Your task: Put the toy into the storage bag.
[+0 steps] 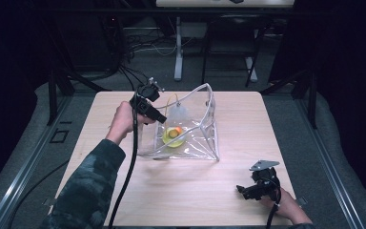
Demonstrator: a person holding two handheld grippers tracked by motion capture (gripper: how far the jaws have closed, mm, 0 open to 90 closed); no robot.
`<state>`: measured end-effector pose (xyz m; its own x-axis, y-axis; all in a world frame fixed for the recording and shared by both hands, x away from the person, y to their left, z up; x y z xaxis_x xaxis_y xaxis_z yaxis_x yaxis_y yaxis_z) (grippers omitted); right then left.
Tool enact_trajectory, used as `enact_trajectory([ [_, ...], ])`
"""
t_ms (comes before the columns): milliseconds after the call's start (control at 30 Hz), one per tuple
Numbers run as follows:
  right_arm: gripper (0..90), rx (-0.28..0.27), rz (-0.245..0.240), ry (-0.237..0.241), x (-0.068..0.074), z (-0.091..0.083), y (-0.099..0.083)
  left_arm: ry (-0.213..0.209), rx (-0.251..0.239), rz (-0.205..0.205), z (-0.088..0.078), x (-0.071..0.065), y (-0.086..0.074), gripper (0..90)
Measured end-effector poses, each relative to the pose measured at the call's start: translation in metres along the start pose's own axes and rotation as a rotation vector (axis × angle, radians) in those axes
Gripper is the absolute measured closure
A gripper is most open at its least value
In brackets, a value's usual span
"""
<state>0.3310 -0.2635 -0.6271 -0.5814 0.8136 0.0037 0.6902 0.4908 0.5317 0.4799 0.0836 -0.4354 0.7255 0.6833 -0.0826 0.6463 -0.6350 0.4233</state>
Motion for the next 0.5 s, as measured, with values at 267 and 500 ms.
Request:
enact_trajectory([
  [267, 0.0, 0.000, 0.000, 0.000, 0.000, 0.000, 0.000, 0.043, -0.058, -0.037, -0.020, 0.006, -0.006, 28.6],
  [500, 0.0, 0.001, 0.000, 0.000, 0.000, 0.000, 0.000, 0.078, -0.092, -0.076, -0.034, 0.018, -0.018, 14.5],
])
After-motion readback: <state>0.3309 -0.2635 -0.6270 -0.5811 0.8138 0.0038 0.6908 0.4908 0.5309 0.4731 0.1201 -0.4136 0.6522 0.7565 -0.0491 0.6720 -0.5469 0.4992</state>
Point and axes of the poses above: each handheld gripper's, and its own axes: z roughly forward along the jaws, y roughly out of its top, x roughly to its left, the point moved 6 cm from there along z, roughly forward along the jaws, and after that the axes turned 5 degrees about x, right-handed, at the moved point
